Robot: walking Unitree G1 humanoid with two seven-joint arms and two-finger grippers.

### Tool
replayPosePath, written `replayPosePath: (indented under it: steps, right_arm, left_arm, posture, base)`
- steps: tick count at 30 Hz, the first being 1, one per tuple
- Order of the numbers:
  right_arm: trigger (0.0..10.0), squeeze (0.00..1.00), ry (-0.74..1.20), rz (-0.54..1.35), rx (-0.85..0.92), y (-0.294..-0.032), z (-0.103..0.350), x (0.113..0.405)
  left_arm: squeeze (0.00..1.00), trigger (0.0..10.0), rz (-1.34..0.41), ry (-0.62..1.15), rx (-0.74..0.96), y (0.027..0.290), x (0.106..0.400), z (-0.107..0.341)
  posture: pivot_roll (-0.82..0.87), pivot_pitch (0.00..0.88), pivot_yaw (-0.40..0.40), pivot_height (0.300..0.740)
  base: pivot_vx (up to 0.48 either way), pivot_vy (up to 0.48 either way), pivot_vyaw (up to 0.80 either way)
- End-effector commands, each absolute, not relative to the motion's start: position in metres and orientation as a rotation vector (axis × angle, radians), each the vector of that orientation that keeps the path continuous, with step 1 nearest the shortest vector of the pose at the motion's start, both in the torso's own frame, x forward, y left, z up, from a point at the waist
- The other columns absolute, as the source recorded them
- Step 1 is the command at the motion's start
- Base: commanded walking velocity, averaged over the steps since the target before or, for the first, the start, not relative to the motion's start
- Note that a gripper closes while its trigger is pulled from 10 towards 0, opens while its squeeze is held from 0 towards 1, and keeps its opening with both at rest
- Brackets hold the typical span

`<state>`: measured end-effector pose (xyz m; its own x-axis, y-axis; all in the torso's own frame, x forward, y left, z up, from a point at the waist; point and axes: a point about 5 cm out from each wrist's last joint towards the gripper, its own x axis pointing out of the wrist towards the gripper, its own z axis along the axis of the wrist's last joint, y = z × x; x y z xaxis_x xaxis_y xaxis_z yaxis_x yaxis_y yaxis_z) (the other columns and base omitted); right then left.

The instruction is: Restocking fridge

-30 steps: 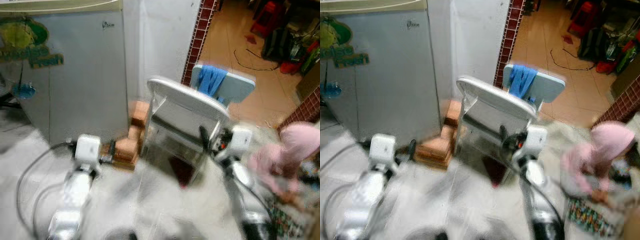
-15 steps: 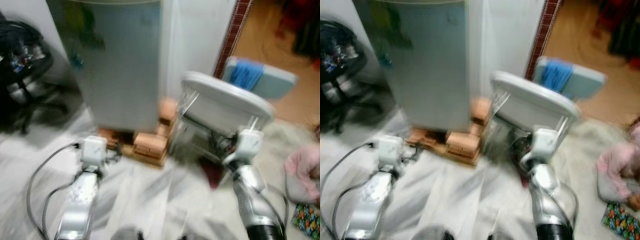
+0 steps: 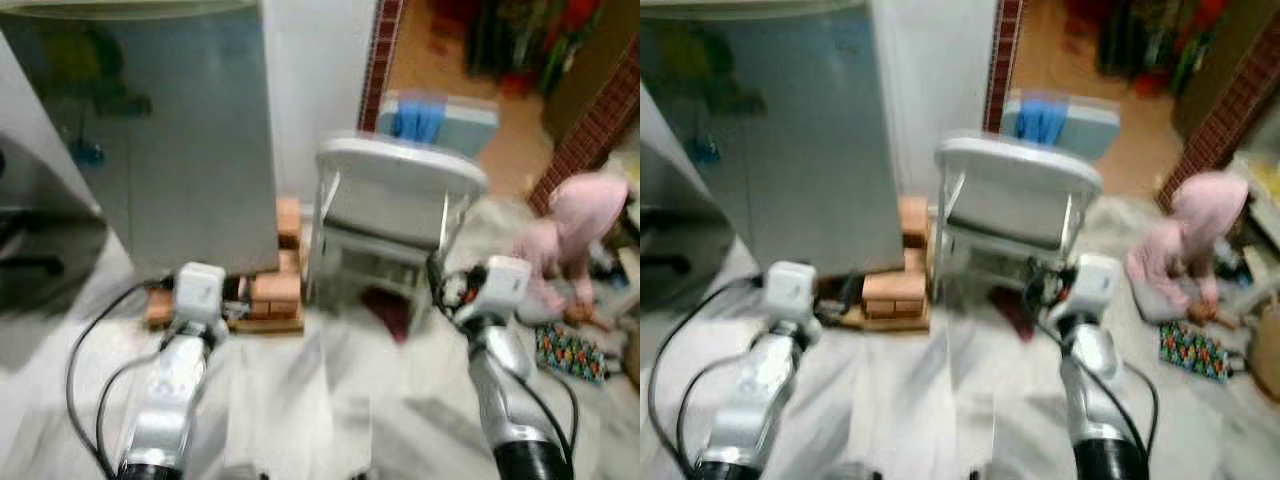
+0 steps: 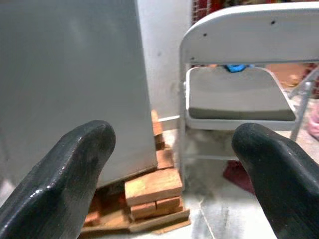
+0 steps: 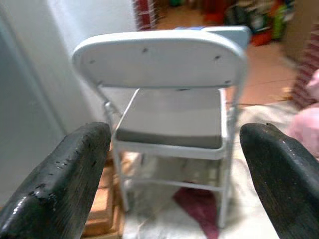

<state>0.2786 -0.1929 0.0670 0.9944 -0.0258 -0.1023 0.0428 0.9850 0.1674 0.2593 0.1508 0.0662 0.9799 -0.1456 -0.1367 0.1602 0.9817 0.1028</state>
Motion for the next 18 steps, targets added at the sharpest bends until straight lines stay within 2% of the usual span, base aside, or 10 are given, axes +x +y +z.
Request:
replayPosePath:
  steps: [1,5,15,18]
  right_arm:
    - [10.0,0.0,0.088,-0.012,0.179,-0.1823,0.0699,0.2822]
    - [10.0,0.0,0.093,-0.012,0.18,-0.1823,0.0681,0.2813]
    - [10.0,0.0,0.092,-0.021,0.167,-0.1859,0.0682,0.2826]
    - [10.0,0.0,0.085,-0.028,0.153,-0.1891,0.07,0.2832]
  left_arm:
    - [0.0,10.0,-0.128,0.145,0.136,0.161,0.2576,0.0635]
    - [0.0,10.0,-0.129,0.146,0.136,0.1605,0.257,0.0632]
    - [0.0,10.0,-0.16,0.132,0.163,0.159,0.2621,0.0658]
    - [0.0,10.0,-0.15,0.123,0.187,0.1628,0.2653,0.0686]
  posture:
    - [0.08,0.0,-0.019,0.74]
    - [0.08,0.004,-0.019,0.74]
    - [0.09,0.013,-0.027,0.74]
    - [0.08,0.027,-0.013,0.74]
  base:
    - [0.0,0.45,-0.8]
    - [0.0,0.444,-0.55]
    - [0.0,0.439,0.0]
    - [0.0,0.439,-0.48]
